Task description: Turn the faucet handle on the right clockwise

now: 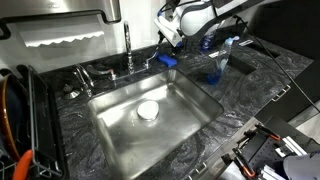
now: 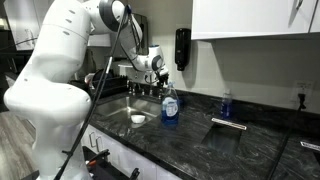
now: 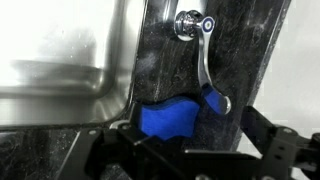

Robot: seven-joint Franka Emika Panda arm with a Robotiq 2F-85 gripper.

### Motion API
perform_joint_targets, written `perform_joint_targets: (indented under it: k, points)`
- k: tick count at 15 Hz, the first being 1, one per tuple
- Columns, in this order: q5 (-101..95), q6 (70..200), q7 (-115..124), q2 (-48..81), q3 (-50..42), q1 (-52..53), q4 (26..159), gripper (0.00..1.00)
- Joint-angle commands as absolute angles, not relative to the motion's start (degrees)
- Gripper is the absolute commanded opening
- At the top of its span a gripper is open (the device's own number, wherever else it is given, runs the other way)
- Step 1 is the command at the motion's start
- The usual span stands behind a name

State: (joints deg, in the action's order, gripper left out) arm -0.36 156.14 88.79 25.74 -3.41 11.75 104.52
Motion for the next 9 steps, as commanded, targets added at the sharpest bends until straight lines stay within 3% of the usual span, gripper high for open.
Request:
perform_joint_targets:
  k: [1, 9]
  points:
    - [-0.1, 154.0, 89.5, 29.8, -4.6, 12.3, 99.7, 1.00]
    - [0.4, 154.2, 89.3, 34.4, -5.4, 12.5, 94.8, 1.00]
